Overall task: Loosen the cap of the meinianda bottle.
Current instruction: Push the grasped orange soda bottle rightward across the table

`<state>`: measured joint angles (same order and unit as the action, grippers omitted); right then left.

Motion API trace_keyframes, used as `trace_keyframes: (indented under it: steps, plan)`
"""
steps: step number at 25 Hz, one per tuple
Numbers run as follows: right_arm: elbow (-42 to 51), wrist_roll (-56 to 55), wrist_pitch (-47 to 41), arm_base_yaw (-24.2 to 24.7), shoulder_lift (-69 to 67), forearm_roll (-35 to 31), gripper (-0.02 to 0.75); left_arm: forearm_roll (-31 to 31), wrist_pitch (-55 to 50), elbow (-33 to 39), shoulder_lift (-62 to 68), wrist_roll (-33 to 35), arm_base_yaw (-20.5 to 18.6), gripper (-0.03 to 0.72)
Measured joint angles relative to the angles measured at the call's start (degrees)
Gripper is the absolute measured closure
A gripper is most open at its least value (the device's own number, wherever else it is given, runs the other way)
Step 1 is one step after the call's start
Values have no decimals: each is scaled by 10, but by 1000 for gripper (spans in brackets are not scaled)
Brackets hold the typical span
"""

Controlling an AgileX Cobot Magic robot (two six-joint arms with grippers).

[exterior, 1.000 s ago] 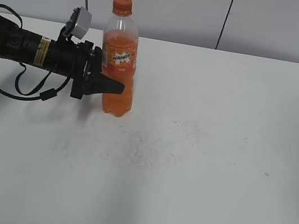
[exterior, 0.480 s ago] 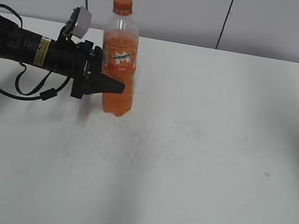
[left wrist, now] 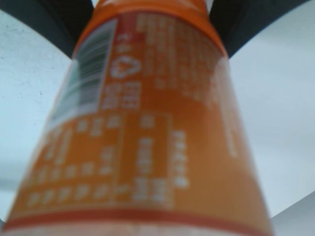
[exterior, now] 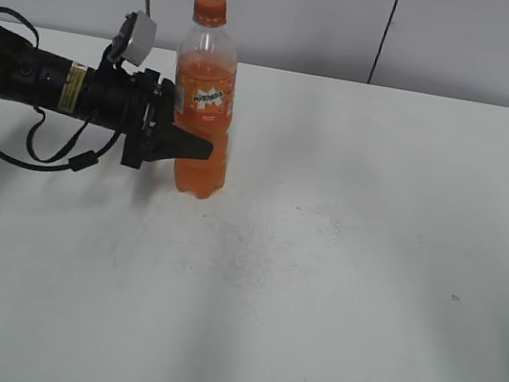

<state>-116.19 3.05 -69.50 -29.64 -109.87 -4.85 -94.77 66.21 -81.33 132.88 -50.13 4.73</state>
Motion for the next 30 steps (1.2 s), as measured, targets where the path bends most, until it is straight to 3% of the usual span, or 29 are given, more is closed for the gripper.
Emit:
trace_keyframes:
  steps: [4,9,22,26,30]
  plan:
    - [-97,-13,-1,-41,-72,-17,335,2,-1,0,0,0,3,288]
    - [-160,-23,-1,-49,-131,-48,335,8,-8,-1,0,1,13,288]
    - [-166,-15,-3,-45,-138,-22,335,31,-31,-1,0,2,60,288]
    - [-159,0,-4,-20,-115,-20,335,49,-40,-1,2,2,84,288]
    - [-69,14,-3,27,-50,-16,335,75,-58,-1,4,4,119,288]
